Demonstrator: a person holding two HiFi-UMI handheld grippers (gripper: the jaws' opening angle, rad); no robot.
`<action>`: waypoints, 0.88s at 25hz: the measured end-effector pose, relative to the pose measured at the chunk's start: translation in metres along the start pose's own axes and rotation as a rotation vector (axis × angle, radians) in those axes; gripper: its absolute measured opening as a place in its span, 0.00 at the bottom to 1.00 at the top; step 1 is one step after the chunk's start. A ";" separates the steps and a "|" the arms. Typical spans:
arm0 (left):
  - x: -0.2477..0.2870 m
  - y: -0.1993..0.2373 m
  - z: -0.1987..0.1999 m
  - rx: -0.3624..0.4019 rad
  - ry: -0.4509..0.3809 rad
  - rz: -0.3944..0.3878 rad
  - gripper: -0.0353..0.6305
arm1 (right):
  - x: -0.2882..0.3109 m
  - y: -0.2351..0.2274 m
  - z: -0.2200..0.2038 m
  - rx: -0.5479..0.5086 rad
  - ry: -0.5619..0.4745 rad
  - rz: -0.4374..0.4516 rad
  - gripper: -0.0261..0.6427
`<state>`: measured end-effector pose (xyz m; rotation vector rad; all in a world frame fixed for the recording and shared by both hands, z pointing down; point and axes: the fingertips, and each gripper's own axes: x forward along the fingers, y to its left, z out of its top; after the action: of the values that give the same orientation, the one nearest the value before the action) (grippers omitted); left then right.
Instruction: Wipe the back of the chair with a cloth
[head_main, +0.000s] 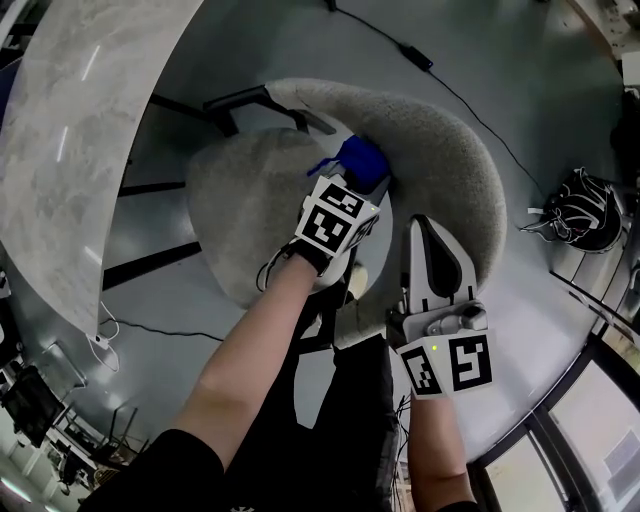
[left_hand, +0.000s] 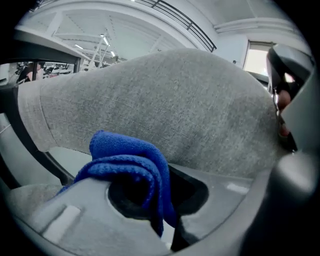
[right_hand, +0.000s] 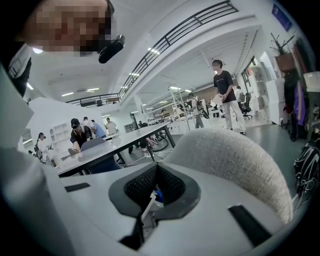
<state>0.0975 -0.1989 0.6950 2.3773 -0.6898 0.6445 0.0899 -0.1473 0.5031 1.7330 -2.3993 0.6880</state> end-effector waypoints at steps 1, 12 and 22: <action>-0.002 -0.006 0.003 0.012 0.005 -0.008 0.14 | -0.003 0.000 0.002 0.002 -0.001 -0.004 0.06; -0.029 -0.066 0.051 0.041 0.031 -0.041 0.14 | -0.051 -0.001 0.047 0.015 -0.031 -0.059 0.06; -0.057 -0.117 0.096 0.121 0.017 -0.071 0.14 | -0.093 -0.006 0.075 0.041 -0.065 -0.106 0.06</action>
<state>0.1516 -0.1598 0.5484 2.4916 -0.5707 0.6922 0.1405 -0.0988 0.4062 1.9114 -2.3295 0.6823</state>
